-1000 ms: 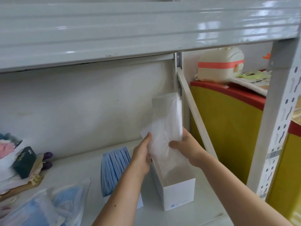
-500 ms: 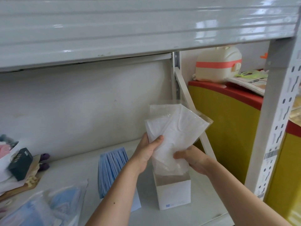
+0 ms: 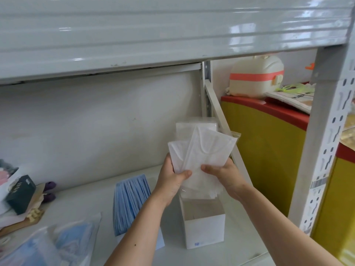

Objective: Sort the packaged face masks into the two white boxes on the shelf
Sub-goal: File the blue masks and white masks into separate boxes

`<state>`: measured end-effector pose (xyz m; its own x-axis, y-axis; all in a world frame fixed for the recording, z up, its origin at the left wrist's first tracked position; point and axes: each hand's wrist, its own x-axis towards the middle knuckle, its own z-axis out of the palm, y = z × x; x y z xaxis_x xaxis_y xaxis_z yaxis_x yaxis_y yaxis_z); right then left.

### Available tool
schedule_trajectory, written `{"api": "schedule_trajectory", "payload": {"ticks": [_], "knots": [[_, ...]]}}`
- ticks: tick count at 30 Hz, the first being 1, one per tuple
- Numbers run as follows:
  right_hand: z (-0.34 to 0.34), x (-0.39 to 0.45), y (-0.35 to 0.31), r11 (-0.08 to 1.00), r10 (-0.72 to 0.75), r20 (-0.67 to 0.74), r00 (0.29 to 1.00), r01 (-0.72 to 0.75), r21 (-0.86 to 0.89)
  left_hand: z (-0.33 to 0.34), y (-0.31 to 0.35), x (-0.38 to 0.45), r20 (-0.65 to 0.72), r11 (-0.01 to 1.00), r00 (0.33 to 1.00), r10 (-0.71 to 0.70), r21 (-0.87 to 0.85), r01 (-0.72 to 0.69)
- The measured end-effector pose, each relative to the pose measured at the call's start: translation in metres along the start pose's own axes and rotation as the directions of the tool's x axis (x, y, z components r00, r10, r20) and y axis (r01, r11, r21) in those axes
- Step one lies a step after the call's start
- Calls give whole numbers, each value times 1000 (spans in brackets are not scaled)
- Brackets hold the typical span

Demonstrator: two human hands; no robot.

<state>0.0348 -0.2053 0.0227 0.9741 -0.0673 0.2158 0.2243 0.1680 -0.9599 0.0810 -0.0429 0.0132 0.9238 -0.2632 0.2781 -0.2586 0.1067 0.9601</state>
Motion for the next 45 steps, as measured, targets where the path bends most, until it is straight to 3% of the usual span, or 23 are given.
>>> {"api": "schedule_trajectory", "payload": {"ticks": [5,11,17,24,30,45], "knots": [[3,9,2,991,75,204,976,-49,-126,-3,-1,-9,54,999,998,-26,26,24],[7,10,11,998,21,204,979,-9,-57,-5,-5,-12,51,983,999,-11,-183,20],[12,7,7,987,-70,169,983,92,-131,-1,-6,-15,116,997,993,28,-77,-20],[26,7,-14,962,-271,-72,960,268,-50,6,16,-4,-19,987,988,155,-26,-156],[48,16,-43,928,-372,-19,928,372,15,-9,57,3,-43,960,959,281,21,-280],[72,27,-54,923,-380,13,925,378,78,-30,81,0,-64,956,954,291,46,-289]]}}
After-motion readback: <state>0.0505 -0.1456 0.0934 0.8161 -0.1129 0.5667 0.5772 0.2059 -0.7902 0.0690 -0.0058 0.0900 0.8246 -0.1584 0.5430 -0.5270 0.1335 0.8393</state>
